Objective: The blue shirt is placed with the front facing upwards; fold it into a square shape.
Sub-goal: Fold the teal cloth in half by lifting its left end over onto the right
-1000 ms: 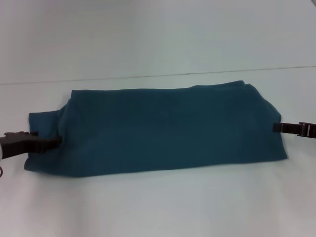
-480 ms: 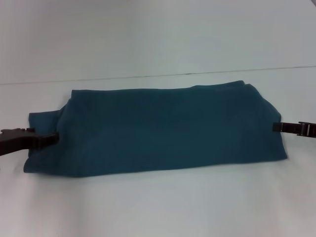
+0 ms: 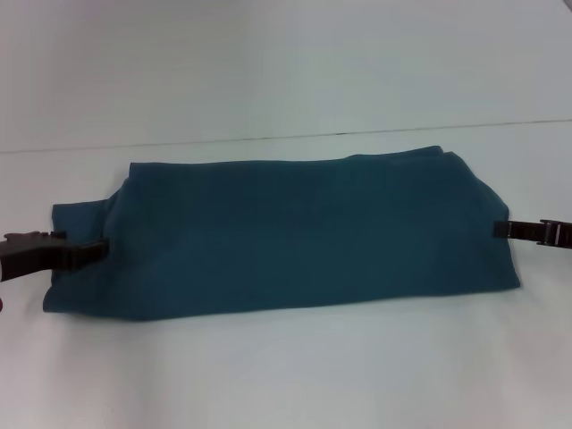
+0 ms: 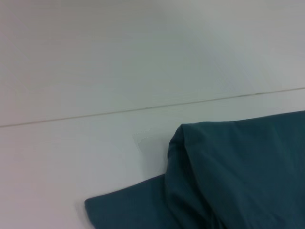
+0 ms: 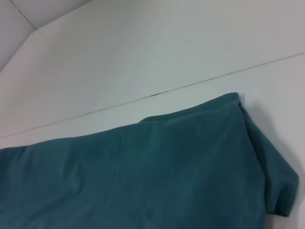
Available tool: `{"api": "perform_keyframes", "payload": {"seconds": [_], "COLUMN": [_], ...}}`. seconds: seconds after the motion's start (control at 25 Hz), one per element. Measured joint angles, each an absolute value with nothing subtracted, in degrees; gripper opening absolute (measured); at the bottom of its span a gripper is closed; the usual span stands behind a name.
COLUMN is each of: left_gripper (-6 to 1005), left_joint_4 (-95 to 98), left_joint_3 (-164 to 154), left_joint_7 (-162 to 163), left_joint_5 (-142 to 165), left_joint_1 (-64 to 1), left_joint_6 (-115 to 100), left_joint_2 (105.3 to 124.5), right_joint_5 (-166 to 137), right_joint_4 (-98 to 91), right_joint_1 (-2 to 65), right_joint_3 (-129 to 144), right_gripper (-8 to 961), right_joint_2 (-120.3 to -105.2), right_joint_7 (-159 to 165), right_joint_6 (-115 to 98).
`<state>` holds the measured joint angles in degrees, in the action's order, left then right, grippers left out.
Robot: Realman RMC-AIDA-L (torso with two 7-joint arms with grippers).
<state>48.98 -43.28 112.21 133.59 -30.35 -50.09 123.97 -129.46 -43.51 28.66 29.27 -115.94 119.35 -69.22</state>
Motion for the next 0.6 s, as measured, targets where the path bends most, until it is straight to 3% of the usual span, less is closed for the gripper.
{"api": "perform_keyframes", "payload": {"seconds": [0.08,0.28,0.6], "left_gripper": [733,618,349], "left_joint_4": [48.96,48.88,48.84], "left_joint_3": [-43.38,-43.48,-43.54], "left_joint_7": [112.1,112.13,112.32], "left_joint_5": [133.58,134.57,135.21], "left_joint_1": [-30.37,-30.62,-30.75], "left_joint_6": [-50.09,-50.1,-50.22], "left_joint_2": [123.95,123.87,123.84], "right_joint_5": [-129.46,-129.46,-129.46], "right_joint_4": [-43.5,-43.47,-43.42], "right_joint_1": [28.63,28.61,28.61], "right_joint_3": [29.27,29.27,29.27], "right_gripper": [592,592,593], "right_joint_2": [-115.98,-116.01,-116.0], "right_joint_7": [119.35,119.35,119.35], "right_joint_6": [-69.22,-69.33,-69.35]}}
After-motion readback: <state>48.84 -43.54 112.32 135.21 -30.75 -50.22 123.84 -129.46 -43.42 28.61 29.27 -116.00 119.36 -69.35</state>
